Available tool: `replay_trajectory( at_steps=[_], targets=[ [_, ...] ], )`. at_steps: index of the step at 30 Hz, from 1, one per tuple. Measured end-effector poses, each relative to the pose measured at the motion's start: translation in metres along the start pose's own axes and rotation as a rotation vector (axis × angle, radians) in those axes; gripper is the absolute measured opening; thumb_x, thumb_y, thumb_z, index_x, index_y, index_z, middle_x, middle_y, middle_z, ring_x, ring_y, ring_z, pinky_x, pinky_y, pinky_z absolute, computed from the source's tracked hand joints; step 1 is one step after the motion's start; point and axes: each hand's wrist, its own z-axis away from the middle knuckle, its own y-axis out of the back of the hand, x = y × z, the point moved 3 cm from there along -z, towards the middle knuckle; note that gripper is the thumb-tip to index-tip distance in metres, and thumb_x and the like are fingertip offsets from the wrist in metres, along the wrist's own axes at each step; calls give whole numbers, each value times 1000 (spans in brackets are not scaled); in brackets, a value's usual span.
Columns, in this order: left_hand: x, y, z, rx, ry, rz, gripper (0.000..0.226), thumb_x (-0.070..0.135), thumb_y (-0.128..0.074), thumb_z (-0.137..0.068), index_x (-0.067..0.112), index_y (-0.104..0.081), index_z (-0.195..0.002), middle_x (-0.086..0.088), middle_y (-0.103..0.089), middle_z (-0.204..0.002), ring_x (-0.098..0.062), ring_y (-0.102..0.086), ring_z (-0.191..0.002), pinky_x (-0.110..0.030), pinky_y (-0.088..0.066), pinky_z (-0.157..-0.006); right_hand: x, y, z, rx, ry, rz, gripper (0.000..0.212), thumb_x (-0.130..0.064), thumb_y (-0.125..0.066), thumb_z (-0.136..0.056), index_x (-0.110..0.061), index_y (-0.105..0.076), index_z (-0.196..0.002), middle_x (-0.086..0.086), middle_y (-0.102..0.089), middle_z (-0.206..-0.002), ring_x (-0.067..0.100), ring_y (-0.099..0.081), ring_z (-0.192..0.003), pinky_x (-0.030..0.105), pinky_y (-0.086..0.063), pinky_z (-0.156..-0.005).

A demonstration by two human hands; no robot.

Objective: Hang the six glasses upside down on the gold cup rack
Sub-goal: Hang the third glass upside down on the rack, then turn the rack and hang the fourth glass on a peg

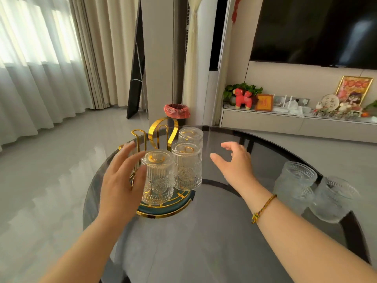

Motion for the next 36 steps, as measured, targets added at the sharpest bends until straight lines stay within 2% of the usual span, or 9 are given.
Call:
replay_trajectory(
  at_steps=[4, 10, 12, 14, 16, 19, 25, 33, 36],
  targets=[
    [34, -24, 39, -73, -195, 63, 36, 30, -41, -80, 9, -63, -99, -2, -55, -114, -22, -43, -116, -42, -34, -95, 33, 21, 38, 58, -71, -30, 38, -25, -63, -76, -12, -52, -110, 10, -49, -120, 28, -43, -114, 35, -35, -93],
    [25, -75, 81, -272, -100, 6, 21, 13, -57, -79, 7, -65, -97, -12, -65, -111, -30, -57, -109, -46, -43, -92, 81, 52, 84, 271, -179, -13, 39, -13, -67, -72, -4, -52, -107, 17, -51, -114, 31, -41, -110, 26, -28, -90],
    [15, -87, 92, -333, -37, -34, 25, 11, -59, -81, 11, -61, -106, -9, -60, -120, -27, -54, -113, -40, -42, -94, 94, 62, 97, 383, -208, -15, 45, -11, -69, -70, -2, -50, -109, 20, -49, -114, 34, -41, -112, 30, -28, -93],
    [6, -99, 103, -435, 15, -100, 35, 22, -54, -85, 18, -49, -120, -3, -48, -135, -21, -44, -123, -34, -36, -101, 107, 68, 104, 455, -251, -21, 56, -10, -71, -67, -1, -45, -115, 23, -44, -121, 37, -37, -116, 41, -30, -99],
    [-3, -111, 111, -565, 8, -225, 44, 35, -46, -88, 24, -35, -129, 2, -33, -145, -16, -31, -132, -31, -26, -108, 119, 71, 106, 461, -305, -4, 70, -11, -74, -65, -1, -37, -124, 25, -36, -131, 38, -29, -123, 46, -26, -104],
    [-9, -119, 113, -671, -12, -345, 46, 43, -37, -89, 27, -29, -132, 4, -26, -148, -14, -20, -136, -32, -14, -113, 136, 69, 102, 383, -403, 5, 90, -18, -75, -65, -3, -20, -135, 22, -23, -144, 34, -17, -134, 43, -17, -109],
    [-11, -122, 112, -701, -19, -382, 46, 45, -33, -90, 29, -26, -133, 5, -22, -150, -13, -13, -138, -32, -8, -114, 154, 58, 87, 311, -468, -11, 102, -25, -76, -64, -5, -9, -138, 19, -27, -146, 33, -28, -132, 43, -25, -109],
    [-11, -120, 112, -696, -10, -346, 44, 44, -35, -90, 30, -29, -131, 7, -24, -149, -12, -15, -138, -32, -7, -114, 156, 51, 75, 365, -511, 30, 91, -33, -74, -64, -9, -19, -134, 20, -44, -135, 40, -42, -120, 49, -33, -101],
    [-10, -116, 111, -679, 13, -301, 41, 41, -37, -89, 30, -34, -129, 7, -31, -146, -12, -21, -136, -31, -12, -114, 156, 48, 73, 355, -552, -31, 84, -31, -73, -65, -10, -24, -129, 19, -48, -129, 42, -47, -112, 47, -43, -91]
  ],
)
